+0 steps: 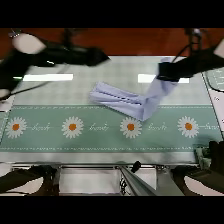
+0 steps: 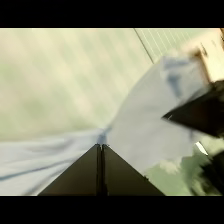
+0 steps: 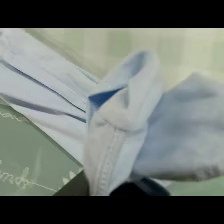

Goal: Fold the shirts.

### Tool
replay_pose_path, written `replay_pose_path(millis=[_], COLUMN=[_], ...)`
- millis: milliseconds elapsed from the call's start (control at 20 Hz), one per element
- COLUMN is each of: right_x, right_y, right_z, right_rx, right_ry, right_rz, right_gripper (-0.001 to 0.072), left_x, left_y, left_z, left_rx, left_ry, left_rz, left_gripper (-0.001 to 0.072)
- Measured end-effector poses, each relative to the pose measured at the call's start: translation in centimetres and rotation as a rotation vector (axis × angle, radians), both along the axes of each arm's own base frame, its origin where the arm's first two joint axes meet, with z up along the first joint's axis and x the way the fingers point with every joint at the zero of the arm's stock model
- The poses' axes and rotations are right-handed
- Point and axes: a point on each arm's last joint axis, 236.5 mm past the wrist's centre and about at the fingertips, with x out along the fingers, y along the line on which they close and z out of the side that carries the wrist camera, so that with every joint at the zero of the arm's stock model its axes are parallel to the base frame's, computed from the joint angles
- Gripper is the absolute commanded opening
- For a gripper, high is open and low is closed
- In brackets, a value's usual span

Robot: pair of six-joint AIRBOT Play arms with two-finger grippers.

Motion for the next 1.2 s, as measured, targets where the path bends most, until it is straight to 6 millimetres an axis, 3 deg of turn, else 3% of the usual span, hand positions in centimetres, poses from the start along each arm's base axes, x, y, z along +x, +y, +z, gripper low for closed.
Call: replay_pose_path(millis=[100,250,400,550,600,700,750,900,1000,1100,1200], right_x=[1.2,2.4,3.2,3.8,4.0,4.3,4.3,4.4,4.5,4.2,3.4], right_y=[3.9,9.1,13.5,17.0,17.9,19.4,20.1,21.1,20.5,18.4,14.3], right_z=[-1.5,-3.8,-5.9,-8.0,-8.7,-10.1,-10.6,-11.2,-10.5,-9.4,-9.0], right_rx=[0.048,0.117,0.19,0.256,0.276,0.314,0.333,0.375,0.375,0.335,0.206], right_ry=[-0.009,-0.013,-0.015,-0.005,0.0,0.019,0.027,0.052,0.044,0.044,0.052], right_rz=[0.027,0.052,0.056,0.041,0.031,0.006,-0.007,-0.031,-0.015,0.018,0.067], right_gripper=[0.0029,0.0029,0.003,0.0031,0.0058,0.0361,0.0437,0.0447,0.0447,0.0448,0.0433], left_x=[-1.2,-5.5,-10.4,-14.2,-15.2,-16.6,-17.1,-17.8,-17.7,-17.3,-16.7], left_y=[6.7,13.4,16.8,17.7,17.7,17.8,17.7,17.9,18.2,18.6,19.0], left_z=[5.4,10.7,13.3,14.3,14.4,14.3,14.1,13.2,12.7,11.9,11.3], left_rx=[0.043,0.103,0.162,0.189,0.197,0.21,0.215,0.232,0.244,0.255,0.255], left_ry=[-0.12,-0.234,-0.288,-0.299,-0.3,-0.289,-0.278,-0.241,-0.225,-0.201,-0.183], left_rz=[0.12,0.25,0.334,0.38,0.385,0.394,0.39,0.394,0.403,0.413,0.425], left_gripper=[0.0014,0.0015,0.0015,0.0015,0.0015,0.0015,0.0015,0.0015,0.0015,0.0015,0.0015])
